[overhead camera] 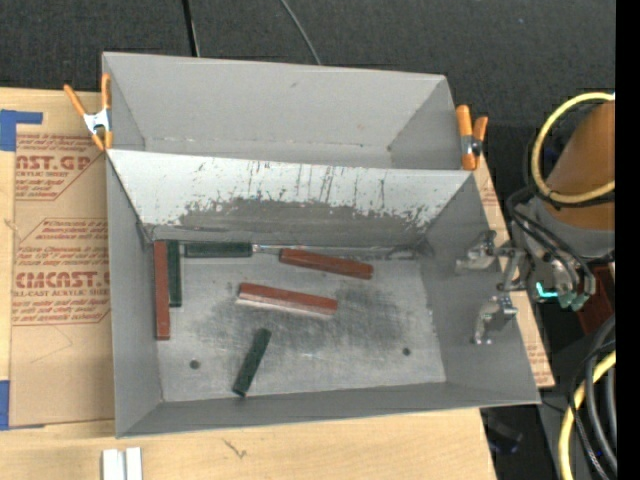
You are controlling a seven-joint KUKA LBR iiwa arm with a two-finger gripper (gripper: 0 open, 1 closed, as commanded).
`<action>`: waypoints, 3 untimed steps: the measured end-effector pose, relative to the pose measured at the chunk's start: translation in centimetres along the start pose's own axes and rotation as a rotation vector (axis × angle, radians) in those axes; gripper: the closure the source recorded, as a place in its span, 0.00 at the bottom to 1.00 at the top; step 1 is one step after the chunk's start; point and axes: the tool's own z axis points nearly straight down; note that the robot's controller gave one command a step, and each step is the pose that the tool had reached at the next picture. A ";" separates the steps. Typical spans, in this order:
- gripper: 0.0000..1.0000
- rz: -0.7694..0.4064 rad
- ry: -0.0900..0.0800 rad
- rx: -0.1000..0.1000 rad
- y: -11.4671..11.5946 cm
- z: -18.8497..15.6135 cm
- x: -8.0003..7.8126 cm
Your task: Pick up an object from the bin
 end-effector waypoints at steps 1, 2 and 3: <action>0.00 -0.083 -0.003 0.001 0.3 -3.0 0.0; 0.00 -0.106 -0.010 0.002 4.2 2.1 -1.3; 0.00 -0.109 -0.007 0.000 9.8 8.4 -5.6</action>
Offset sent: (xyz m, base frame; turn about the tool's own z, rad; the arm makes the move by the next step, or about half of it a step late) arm 0.0240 0.0871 -0.0932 -0.1234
